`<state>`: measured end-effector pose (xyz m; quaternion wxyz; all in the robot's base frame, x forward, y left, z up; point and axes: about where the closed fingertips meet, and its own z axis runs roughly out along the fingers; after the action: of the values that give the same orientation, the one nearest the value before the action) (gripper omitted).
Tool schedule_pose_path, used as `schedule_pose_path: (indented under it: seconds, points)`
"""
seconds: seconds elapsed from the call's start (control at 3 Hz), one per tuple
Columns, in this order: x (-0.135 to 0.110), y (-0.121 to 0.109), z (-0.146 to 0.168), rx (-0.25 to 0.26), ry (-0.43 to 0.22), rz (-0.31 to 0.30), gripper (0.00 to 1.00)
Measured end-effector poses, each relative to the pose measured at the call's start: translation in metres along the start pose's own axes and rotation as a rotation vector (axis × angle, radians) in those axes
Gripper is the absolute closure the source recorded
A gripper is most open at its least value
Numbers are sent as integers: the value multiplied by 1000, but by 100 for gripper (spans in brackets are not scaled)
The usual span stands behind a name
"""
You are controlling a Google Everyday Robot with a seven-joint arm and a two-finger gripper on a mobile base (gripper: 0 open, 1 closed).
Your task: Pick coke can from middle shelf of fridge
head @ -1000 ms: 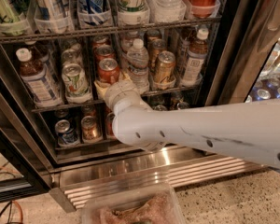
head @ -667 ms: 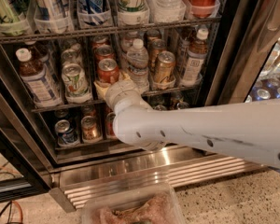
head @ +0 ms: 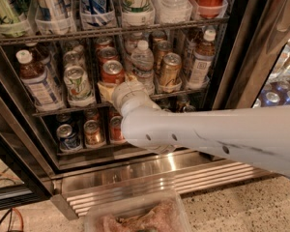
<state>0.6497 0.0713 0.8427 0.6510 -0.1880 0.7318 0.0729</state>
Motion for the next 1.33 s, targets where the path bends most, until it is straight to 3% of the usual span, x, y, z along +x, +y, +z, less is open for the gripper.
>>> schedule_pose_path:
  seconds: [0.67, 1.0, 1.33]
  points:
    - [-25, 2, -16, -44, -30, 145, 100]
    - [-30, 3, -23, -71, -15, 184, 100]
    - [-31, -3, -39, -97, 49, 200, 100]
